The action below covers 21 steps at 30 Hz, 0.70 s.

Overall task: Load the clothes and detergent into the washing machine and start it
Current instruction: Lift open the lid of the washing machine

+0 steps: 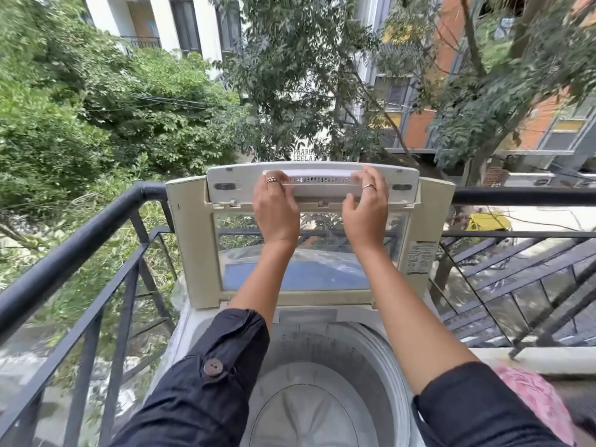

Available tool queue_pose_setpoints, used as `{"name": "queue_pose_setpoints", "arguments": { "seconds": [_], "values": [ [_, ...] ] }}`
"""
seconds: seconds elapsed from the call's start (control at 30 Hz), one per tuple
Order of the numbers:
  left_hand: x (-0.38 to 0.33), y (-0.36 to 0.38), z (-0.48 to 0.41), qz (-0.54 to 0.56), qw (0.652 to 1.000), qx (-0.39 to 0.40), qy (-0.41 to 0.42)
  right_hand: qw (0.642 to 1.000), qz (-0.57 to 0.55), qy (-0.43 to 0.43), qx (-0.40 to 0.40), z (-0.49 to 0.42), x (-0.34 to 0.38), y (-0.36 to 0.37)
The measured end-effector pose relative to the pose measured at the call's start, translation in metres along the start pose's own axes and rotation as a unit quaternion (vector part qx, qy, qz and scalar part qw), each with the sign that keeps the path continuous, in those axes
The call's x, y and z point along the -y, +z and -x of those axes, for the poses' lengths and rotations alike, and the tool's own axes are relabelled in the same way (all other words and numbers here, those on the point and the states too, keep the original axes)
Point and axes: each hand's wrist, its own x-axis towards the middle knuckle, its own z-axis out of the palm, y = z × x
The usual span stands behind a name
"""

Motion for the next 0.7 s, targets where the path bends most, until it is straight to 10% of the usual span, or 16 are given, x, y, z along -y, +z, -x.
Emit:
{"name": "queue_pose_setpoints", "arguments": {
  "seconds": [0.7],
  "values": [
    [0.018,-0.022,0.063,0.01,0.997,0.081,0.012,0.996,0.02,-0.024,0.081,0.033,-0.006,-0.034]
  ]
}}
